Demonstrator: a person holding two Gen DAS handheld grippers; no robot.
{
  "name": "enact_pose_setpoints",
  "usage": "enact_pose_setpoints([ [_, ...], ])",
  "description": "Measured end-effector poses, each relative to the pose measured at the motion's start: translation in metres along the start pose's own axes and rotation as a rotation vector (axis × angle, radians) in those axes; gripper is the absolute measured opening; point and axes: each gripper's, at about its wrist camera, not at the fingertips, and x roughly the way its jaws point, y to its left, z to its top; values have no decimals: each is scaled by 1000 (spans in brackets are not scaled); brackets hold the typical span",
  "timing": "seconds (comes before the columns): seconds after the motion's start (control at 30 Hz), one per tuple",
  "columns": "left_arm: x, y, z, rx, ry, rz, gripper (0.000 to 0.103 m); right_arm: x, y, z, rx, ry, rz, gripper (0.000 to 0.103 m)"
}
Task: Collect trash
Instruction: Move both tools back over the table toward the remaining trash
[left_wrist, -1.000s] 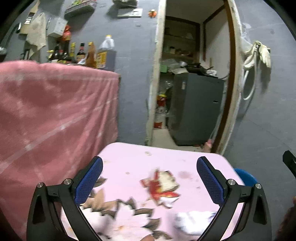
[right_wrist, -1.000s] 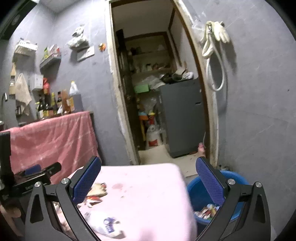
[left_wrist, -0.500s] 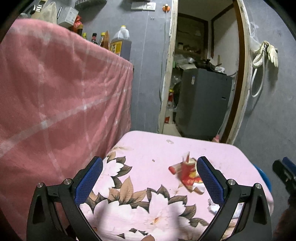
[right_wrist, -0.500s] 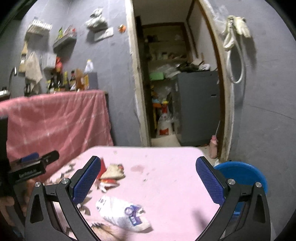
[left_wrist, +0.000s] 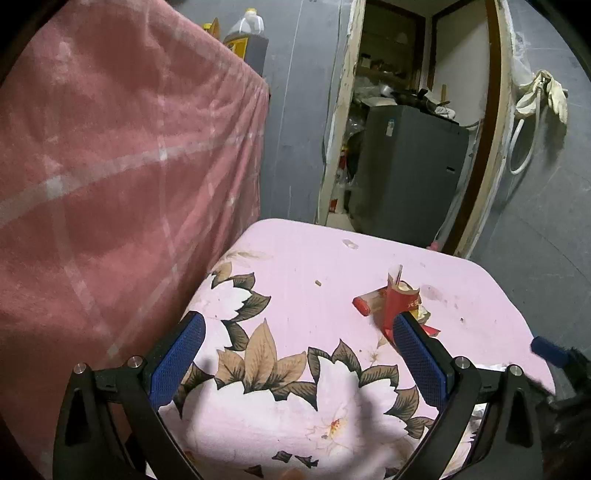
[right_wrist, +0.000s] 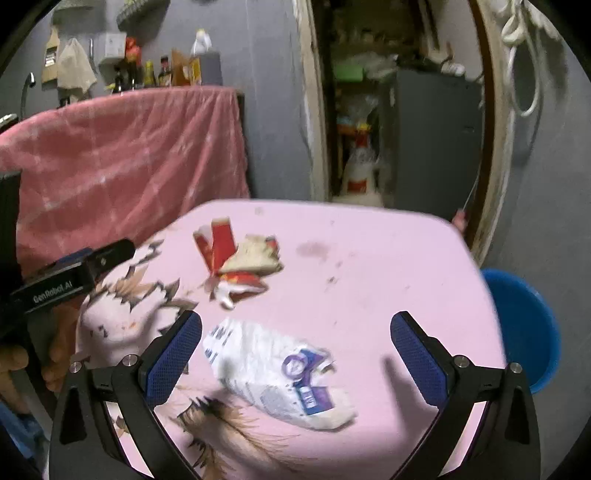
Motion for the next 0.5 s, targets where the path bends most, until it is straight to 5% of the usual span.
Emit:
enact_pose_setpoints([
  [0.33,5,-2,0,-1,32,-14,99,21,7,-8,-36,149,9,100],
  [0.5,9,-4,0,7,44,-23,99,25,4,-10,-45,169,-50,82],
])
